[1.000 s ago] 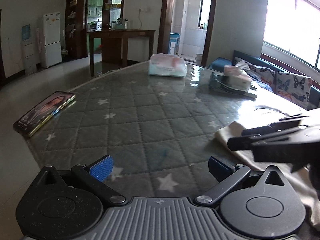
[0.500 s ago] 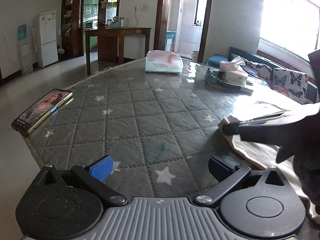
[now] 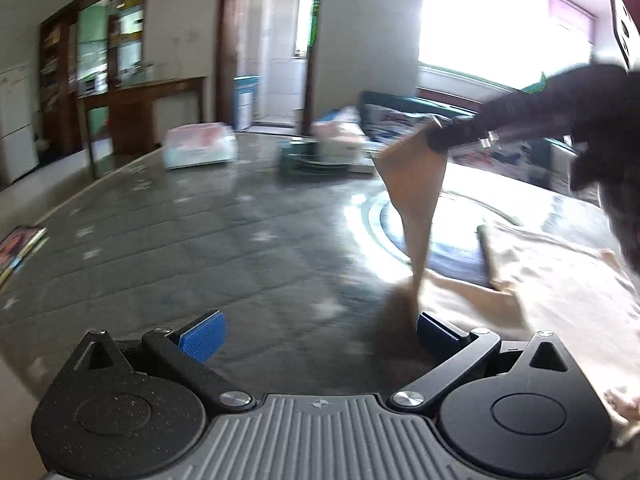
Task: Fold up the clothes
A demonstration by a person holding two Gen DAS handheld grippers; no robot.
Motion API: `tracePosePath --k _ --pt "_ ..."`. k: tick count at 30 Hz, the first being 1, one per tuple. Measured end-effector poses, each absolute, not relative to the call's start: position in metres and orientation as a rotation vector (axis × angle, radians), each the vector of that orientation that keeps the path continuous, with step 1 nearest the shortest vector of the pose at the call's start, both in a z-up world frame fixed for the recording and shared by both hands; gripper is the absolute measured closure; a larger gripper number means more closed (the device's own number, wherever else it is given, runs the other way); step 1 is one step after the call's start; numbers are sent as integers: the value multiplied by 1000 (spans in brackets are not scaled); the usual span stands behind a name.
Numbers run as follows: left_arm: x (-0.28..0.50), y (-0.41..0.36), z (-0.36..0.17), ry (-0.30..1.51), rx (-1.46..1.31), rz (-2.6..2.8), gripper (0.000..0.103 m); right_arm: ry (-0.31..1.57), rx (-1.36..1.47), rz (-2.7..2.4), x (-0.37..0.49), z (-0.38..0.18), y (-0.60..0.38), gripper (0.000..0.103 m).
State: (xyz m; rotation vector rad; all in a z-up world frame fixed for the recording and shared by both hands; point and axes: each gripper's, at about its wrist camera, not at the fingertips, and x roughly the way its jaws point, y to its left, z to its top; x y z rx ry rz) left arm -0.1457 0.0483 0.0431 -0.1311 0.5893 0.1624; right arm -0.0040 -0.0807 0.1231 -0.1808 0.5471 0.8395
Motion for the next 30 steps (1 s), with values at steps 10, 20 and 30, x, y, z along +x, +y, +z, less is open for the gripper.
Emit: tracePosePath --k 10,20,30 --pt "-129 -22 33 635 -68 28 0 460 -97 755 -15 151 -159 100" --pt "-121 -49 19 642 69 63 0 386 -51 667 -45 171 -231 100" --pt "-135 -43 19 631 114 94 1 477 -2 512 -66 142 -301 100"
